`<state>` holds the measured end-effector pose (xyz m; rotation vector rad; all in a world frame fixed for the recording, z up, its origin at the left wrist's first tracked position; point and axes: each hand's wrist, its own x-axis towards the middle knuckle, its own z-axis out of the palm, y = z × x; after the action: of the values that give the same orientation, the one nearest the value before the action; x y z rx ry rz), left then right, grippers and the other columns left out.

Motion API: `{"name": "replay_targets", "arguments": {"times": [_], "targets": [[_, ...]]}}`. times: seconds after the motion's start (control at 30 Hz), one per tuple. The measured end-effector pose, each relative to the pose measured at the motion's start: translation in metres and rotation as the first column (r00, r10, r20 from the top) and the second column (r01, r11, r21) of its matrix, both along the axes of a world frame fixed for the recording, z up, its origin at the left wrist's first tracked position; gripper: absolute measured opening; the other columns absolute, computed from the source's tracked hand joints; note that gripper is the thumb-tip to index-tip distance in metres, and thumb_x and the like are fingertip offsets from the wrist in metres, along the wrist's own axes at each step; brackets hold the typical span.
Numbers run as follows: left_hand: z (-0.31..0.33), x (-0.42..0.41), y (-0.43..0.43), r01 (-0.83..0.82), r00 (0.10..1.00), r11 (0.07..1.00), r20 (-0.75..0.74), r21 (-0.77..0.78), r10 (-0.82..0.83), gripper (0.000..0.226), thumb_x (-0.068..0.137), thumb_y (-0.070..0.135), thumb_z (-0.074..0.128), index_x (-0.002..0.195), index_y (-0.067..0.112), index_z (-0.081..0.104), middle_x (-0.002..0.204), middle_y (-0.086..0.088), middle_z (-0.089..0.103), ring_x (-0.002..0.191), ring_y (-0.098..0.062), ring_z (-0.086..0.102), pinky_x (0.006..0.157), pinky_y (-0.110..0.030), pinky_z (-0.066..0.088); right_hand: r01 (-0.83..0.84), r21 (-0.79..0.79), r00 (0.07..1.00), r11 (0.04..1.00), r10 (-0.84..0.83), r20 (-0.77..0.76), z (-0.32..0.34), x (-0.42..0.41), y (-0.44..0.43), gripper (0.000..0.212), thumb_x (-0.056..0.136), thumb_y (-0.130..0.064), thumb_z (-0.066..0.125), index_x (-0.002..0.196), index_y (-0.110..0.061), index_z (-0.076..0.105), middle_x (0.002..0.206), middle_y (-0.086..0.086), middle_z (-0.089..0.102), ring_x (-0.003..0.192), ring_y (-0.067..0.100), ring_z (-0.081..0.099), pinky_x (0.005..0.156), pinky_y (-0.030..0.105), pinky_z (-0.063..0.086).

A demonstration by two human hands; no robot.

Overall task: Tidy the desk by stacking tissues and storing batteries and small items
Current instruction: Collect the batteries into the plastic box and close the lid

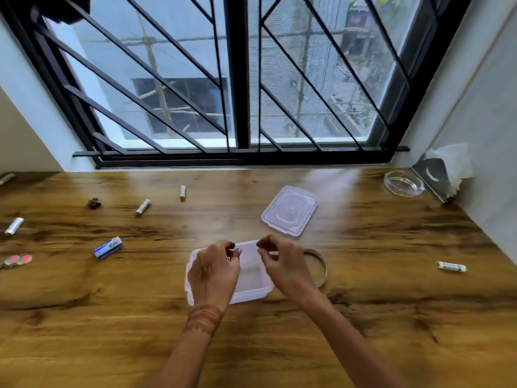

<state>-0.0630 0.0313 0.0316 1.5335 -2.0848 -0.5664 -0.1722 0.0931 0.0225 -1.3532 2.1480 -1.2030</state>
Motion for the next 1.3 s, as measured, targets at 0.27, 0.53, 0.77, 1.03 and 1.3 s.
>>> {"name": "replay_targets", "arguments": {"times": [0.27,0.53,0.77,1.03,1.3], "targets": [[-0.001,-0.06,0.033,0.068,0.997,0.997,-0.029,-0.035,-0.069,0.021,0.087,0.034,0.056,0.1,0.024,0.07,0.1,-0.006,0.073,0.099,-0.029,0.064,0.074,-0.031,0.047,0.356,0.138,0.918,0.924,-0.319,-0.233,-0.023,-0.124,0.072,0.017,0.087,-0.008,0.054,0.101,-0.006,0.063,0.106,0.011,0.064,0.102,0.025,0.056,0.086,0.03,0.041],[-0.03,-0.094,0.05,0.118,0.991,0.99,0.07,-0.079,-0.113,0.02,0.078,0.014,0.069,0.096,0.005,0.071,0.092,-0.02,0.072,0.089,-0.038,0.065,0.076,-0.041,0.049,0.588,0.478,0.79,0.653,-0.337,-0.512,-0.049,-0.233,0.165,0.062,0.089,-0.003,0.046,0.145,-0.013,0.022,0.156,0.009,0.011,0.144,0.025,0.004,0.117,0.041,0.009],[-0.042,-0.098,0.053,0.115,0.992,0.99,-0.04,-0.088,-0.118,0.021,0.076,-0.001,0.068,0.097,-0.004,0.068,0.099,-0.022,0.07,0.095,-0.038,0.064,0.086,-0.045,0.048,0.535,0.323,0.712,0.781,-0.211,-0.669,-0.054,-0.252,0.181,0.028,0.09,-0.004,0.047,0.115,-0.014,0.057,0.119,0.003,0.058,0.111,0.02,0.05,0.091,0.028,0.042],[-0.032,-0.068,0.065,-0.063,0.977,0.985,-0.211,-0.158,0.029,0.021,0.077,-0.005,0.065,0.098,-0.002,0.069,0.101,-0.017,0.071,0.098,-0.032,0.064,0.088,-0.038,0.047,0.241,0.152,0.921,0.959,-0.176,-0.347,-0.013,-0.17,0.096,0.018,0.085,-0.021,0.061,0.099,-0.013,0.068,0.094,0.009,0.07,0.087,0.025,0.064,0.073,0.031,0.048],[-0.033,0.0,0.037,-0.224,0.962,0.963,-0.194,-0.152,0.193,0.021,0.079,-0.005,0.064,0.099,0.0,0.068,0.103,-0.018,0.069,0.106,-0.037,0.058,0.095,-0.049,0.046,-0.247,0.08,0.95,0.966,0.258,-0.177,0.017,-0.03,0.005,0.025,0.085,-0.017,0.058,0.105,-0.003,0.061,0.097,0.018,0.068,0.089,0.031,0.063,0.072,0.036,0.049]]}}
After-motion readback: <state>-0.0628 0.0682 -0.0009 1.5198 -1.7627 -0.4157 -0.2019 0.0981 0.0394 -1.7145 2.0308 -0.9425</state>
